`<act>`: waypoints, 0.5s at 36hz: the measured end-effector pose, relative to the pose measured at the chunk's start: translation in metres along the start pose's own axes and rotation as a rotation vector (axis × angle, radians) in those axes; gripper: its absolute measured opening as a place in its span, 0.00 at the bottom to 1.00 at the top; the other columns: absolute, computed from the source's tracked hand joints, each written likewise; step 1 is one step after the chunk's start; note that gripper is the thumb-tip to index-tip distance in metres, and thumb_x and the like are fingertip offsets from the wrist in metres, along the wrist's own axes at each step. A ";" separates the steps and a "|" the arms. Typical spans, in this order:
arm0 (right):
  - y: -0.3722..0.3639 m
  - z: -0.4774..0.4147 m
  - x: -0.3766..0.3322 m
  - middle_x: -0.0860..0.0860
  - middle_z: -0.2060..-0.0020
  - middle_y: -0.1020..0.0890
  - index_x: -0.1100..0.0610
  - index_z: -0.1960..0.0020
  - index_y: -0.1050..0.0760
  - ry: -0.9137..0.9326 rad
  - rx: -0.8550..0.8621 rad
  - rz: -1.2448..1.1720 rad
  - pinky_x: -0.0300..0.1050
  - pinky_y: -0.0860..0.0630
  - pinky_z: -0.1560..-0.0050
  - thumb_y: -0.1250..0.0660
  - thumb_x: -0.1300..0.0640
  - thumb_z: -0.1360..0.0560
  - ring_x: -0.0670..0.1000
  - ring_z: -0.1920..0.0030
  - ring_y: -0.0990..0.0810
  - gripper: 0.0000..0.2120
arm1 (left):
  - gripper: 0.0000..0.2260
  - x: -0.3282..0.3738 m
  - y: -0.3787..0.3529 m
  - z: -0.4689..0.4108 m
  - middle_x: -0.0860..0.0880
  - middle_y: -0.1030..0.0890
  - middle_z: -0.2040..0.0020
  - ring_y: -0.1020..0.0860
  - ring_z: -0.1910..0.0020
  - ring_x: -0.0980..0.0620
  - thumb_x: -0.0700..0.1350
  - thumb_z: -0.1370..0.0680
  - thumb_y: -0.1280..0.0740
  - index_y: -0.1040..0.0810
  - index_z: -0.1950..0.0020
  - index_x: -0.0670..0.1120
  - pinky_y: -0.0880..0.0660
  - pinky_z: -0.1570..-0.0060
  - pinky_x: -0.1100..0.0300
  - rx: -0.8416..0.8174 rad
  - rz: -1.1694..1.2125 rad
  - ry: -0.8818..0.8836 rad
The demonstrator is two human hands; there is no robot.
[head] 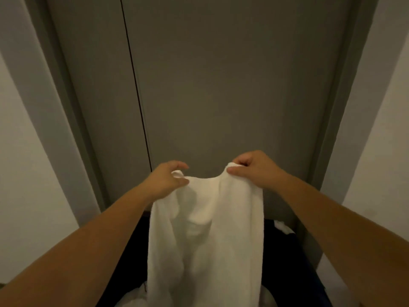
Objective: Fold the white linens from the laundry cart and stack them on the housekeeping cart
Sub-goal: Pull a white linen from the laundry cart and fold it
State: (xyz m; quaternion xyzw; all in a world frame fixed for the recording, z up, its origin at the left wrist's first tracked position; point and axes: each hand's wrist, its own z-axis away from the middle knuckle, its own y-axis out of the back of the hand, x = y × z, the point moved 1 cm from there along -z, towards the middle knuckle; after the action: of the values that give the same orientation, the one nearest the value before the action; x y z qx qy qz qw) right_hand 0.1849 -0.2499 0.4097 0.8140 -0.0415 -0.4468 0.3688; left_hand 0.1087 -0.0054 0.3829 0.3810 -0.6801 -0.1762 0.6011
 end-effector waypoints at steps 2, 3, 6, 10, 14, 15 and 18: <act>0.000 -0.006 -0.014 0.47 0.63 0.19 0.59 0.53 0.17 0.039 -0.050 0.023 0.25 0.29 0.65 0.29 0.59 0.26 0.32 0.67 0.24 0.05 | 0.22 0.020 -0.013 0.005 0.56 0.24 0.44 0.24 0.47 0.57 0.48 0.27 0.27 0.25 0.34 0.56 0.29 0.53 0.66 -0.080 0.140 -0.032; 0.000 -0.008 -0.019 0.46 0.62 0.18 0.59 0.52 0.16 0.051 -0.068 0.009 0.26 0.29 0.64 0.29 0.59 0.26 0.32 0.67 0.23 0.05 | 0.24 0.029 -0.017 0.006 0.57 0.24 0.43 0.24 0.46 0.58 0.49 0.27 0.27 0.27 0.32 0.58 0.29 0.53 0.67 -0.118 0.181 -0.046; 0.000 -0.010 -0.025 0.42 0.64 0.18 0.54 0.55 0.17 0.073 -0.114 -0.046 0.28 0.27 0.62 0.29 0.60 0.26 0.35 0.64 0.21 0.03 | 0.21 0.046 -0.029 0.006 0.56 0.21 0.42 0.21 0.47 0.56 0.48 0.26 0.28 0.26 0.34 0.59 0.24 0.50 0.63 -0.265 0.268 -0.081; 0.003 -0.007 -0.022 0.43 0.65 0.17 0.54 0.56 0.17 0.074 -0.102 -0.092 0.30 0.26 0.62 0.28 0.61 0.27 0.36 0.65 0.21 0.03 | 0.10 0.051 -0.039 0.003 0.50 0.16 0.50 0.17 0.52 0.52 0.47 0.26 0.27 0.20 0.46 0.50 0.21 0.50 0.56 -0.333 0.367 -0.073; 0.012 0.000 -0.011 0.43 0.65 0.20 0.53 0.57 0.19 0.024 -0.053 -0.026 0.29 0.29 0.66 0.28 0.57 0.27 0.36 0.68 0.23 0.01 | 0.08 0.058 -0.038 -0.002 0.49 0.20 0.57 0.23 0.61 0.54 0.51 0.23 0.31 0.24 0.55 0.47 0.28 0.62 0.59 -0.149 0.177 -0.091; 0.012 0.001 -0.006 0.43 0.65 0.20 0.54 0.56 0.19 0.007 -0.056 -0.002 0.29 0.29 0.66 0.27 0.56 0.27 0.36 0.68 0.24 0.02 | 0.08 0.062 -0.036 -0.004 0.51 0.22 0.58 0.25 0.62 0.56 0.51 0.22 0.33 0.26 0.57 0.48 0.31 0.65 0.61 -0.097 0.131 -0.116; 0.003 0.011 0.016 0.43 0.69 0.24 0.54 0.62 0.23 -0.095 -0.117 0.052 0.30 0.33 0.70 0.26 0.56 0.28 0.35 0.72 0.27 0.07 | 0.07 0.076 -0.025 -0.013 0.54 0.25 0.60 0.28 0.63 0.57 0.50 0.22 0.34 0.28 0.57 0.50 0.35 0.67 0.62 0.040 0.043 -0.184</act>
State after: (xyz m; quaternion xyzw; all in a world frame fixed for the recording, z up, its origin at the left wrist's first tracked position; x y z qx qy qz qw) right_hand 0.1867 -0.2645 0.3971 0.7674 -0.0540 -0.4770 0.4250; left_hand 0.1298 -0.0746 0.4200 0.3604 -0.7437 -0.1838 0.5322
